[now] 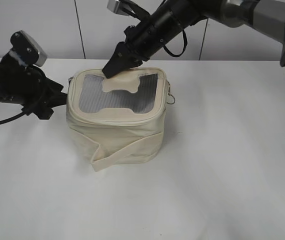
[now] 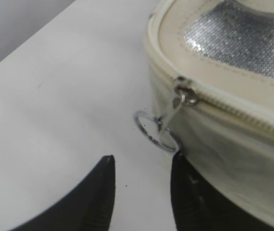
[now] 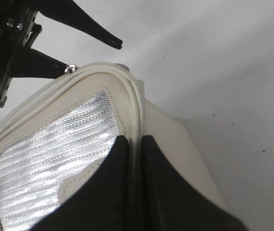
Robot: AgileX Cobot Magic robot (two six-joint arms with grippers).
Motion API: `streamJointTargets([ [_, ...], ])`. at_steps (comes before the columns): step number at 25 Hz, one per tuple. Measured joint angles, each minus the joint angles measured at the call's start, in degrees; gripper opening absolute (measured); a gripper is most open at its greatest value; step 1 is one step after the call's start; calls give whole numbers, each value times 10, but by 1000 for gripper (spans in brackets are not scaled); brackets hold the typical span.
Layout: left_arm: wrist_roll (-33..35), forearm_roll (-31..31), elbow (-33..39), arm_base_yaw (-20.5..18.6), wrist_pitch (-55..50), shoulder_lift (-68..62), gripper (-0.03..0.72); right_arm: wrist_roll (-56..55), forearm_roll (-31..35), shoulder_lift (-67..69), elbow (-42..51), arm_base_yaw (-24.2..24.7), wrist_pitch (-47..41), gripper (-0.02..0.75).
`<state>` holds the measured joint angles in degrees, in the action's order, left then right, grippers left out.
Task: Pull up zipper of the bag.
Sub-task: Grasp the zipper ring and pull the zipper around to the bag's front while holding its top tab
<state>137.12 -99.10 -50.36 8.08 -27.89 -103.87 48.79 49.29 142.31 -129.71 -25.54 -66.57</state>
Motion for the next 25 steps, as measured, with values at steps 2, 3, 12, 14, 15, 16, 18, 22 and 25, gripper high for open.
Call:
streamJointTargets([
  [2, -1, 0, 0, 2, -2, 0, 296, -1, 0, 0, 0, 0, 0, 52],
  [3, -1, 0, 0, 4, -2, 0, 295, -1, 0, 0, 0, 0, 0, 52],
  [12, -1, 4, 0, 12, 12, 0, 321, -1, -2, 0, 0, 0, 0, 52],
  [14, -1, 1, 0, 14, 16, 0, 321, -1, -3, 0, 0, 0, 0, 52],
  [15, -1, 4, 0, 14, 18, 0, 321, -1, -4, 0, 0, 0, 0, 52],
  [16, -1, 15, 0, 15, 19, 0, 321, -1, -4, 0, 0, 0, 0, 52],
  [18, -1, 52, 0, 16, 20, 0, 324, -2, -5, 0, 0, 0, 0, 52],
  [22, 0, 37, 3, 20, 20, 0, 331, -3, -5, 0, 0, 0, 0, 52],
  [25, 15, 15, 6, 20, 16, -1, 332, -4, -6, 0, 0, 0, 0, 51],
])
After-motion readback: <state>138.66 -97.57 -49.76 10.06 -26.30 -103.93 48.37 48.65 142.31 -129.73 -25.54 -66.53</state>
